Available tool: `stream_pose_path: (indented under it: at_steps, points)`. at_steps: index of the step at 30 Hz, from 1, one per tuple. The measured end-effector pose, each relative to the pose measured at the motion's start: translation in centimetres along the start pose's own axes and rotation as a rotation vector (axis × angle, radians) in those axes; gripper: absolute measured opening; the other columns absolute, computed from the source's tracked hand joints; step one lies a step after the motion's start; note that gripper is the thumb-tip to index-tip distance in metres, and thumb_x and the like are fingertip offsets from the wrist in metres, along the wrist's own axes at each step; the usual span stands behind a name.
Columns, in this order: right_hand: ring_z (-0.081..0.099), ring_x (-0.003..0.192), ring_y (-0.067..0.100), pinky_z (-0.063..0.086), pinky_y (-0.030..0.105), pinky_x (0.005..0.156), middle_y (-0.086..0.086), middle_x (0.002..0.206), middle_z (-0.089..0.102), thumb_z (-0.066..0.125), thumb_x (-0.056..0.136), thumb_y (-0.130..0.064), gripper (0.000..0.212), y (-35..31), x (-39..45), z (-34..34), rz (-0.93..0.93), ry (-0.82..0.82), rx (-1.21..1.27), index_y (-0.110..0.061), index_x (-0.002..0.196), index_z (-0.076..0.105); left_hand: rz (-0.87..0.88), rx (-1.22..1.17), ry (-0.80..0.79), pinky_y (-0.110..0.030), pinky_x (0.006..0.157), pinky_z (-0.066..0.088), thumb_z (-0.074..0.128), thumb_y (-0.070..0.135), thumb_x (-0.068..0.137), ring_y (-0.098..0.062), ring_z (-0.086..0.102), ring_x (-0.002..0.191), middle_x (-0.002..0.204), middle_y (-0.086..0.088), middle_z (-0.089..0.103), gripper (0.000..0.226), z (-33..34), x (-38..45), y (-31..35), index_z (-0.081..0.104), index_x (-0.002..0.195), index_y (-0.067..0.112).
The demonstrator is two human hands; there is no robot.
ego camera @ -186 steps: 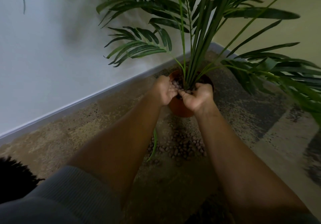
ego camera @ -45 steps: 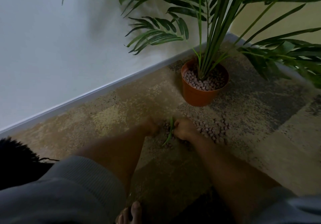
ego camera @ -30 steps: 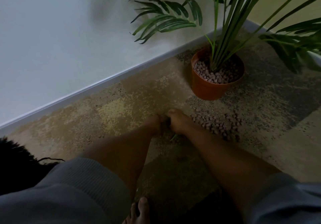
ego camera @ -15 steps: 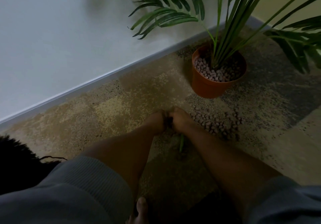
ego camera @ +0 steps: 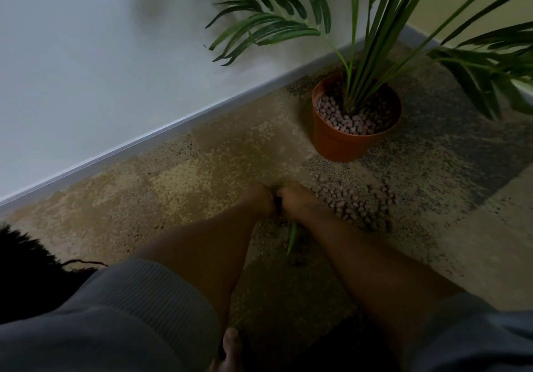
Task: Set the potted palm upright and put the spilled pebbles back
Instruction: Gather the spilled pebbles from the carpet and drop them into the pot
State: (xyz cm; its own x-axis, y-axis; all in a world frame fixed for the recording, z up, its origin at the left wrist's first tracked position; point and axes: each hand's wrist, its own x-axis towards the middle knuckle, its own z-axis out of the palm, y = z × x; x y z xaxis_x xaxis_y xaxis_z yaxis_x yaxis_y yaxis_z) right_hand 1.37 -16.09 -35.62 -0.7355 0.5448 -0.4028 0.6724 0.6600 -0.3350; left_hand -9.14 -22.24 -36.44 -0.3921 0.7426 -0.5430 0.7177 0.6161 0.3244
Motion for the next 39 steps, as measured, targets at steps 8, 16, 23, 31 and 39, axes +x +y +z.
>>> stream_pose_path:
  at_steps: [8,16,23,31,39]
  points:
    - [0.065,0.088,0.018,0.057,0.032,0.083,0.006,0.096,0.069,0.061,0.085,-0.007,0.014,0.6,-0.4,-1.1,0.332,0.120,0.736,-0.010,0.093,0.072,-0.242,-0.882,-0.205,-0.022,0.061,0.053,0.056,0.006,0.086,-0.015,0.060,0.071,0.090,-0.011,0.066,0.009,-0.5,-0.5,0.3,0.064,0.085,0.009]
    - [0.056,0.074,0.017,0.051,0.023,0.058,0.010,0.077,0.053,0.041,0.098,-0.014,0.025,1.1,-1.0,-3.9,0.566,0.113,2.046,-0.003,0.080,0.053,-0.366,-1.557,-0.258,-0.013,0.035,0.029,0.027,0.017,0.086,-0.010,0.036,0.053,0.064,-0.001,0.037,0.023,-2.5,-1.0,1.9,0.040,0.067,0.015]
    - [0.060,0.116,0.033,0.054,0.037,0.085,0.025,0.123,0.058,0.034,0.101,-0.015,0.030,1.1,-1.4,-8.2,0.575,0.307,2.226,0.005,0.111,0.053,-0.371,-1.734,-0.005,-0.013,0.036,0.041,0.029,0.015,0.102,-0.009,0.046,0.056,0.066,-0.002,0.047,0.038,-5.9,0.0,5.2,0.053,0.073,0.012]
    - [0.044,0.062,0.019,0.048,0.038,0.102,0.008,0.069,0.039,0.029,0.099,-0.011,0.030,2.2,-2.4,-14.0,0.343,0.647,2.376,-0.010,0.072,0.043,-0.109,-1.976,-0.070,-0.028,0.103,0.047,0.031,0.021,0.104,-0.017,0.059,0.109,0.132,-0.013,0.056,0.039,-11.1,-0.2,12.1,0.049,0.133,0.002]
    - [0.051,0.126,0.034,0.038,0.046,0.111,0.022,0.134,0.052,0.022,0.099,-0.009,0.046,4.1,-2.9,-16.1,0.216,0.637,2.423,0.004,0.136,0.048,0.053,-1.895,-0.178,-0.034,0.084,0.050,0.028,0.018,0.104,-0.013,0.052,0.075,0.083,-0.006,0.051,0.033,-12.9,-0.6,16.6,0.050,0.087,-0.001]
